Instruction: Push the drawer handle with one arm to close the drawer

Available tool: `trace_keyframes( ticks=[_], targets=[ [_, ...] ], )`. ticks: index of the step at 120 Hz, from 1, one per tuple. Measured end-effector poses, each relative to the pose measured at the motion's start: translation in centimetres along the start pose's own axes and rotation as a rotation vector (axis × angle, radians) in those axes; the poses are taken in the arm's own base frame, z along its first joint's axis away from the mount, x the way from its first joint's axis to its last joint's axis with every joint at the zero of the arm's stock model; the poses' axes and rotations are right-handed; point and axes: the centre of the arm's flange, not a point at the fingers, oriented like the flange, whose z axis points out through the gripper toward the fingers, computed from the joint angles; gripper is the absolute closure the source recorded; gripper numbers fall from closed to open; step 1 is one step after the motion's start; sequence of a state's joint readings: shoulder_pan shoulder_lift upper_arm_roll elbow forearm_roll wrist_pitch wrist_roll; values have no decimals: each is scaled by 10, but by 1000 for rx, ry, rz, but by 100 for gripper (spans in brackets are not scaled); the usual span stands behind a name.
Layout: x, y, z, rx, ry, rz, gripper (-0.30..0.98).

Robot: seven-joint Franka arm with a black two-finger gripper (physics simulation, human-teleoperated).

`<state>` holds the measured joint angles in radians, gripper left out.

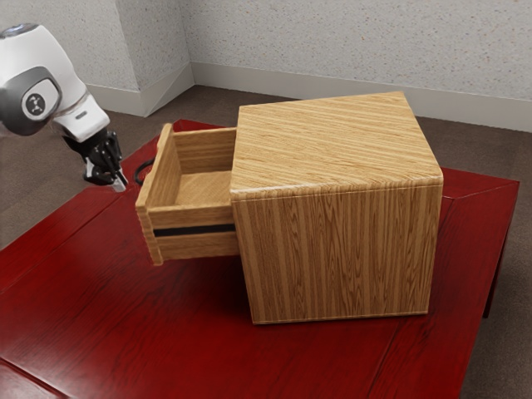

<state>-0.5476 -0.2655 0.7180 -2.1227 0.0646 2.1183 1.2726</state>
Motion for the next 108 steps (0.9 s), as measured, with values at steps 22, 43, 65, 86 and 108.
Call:
trace_keyframes(
  ticks=[22,43,65,86,108],
  targets=[
    [46,-7,14,-8,9,84,69],
    [72,-16,27,-14,15,127,69],
    [100,-24,33,-12,33,165,69],
    [126,-30,40,-10,61,187,67],
    [163,-29,54,-6,92,227,69]
  ],
)
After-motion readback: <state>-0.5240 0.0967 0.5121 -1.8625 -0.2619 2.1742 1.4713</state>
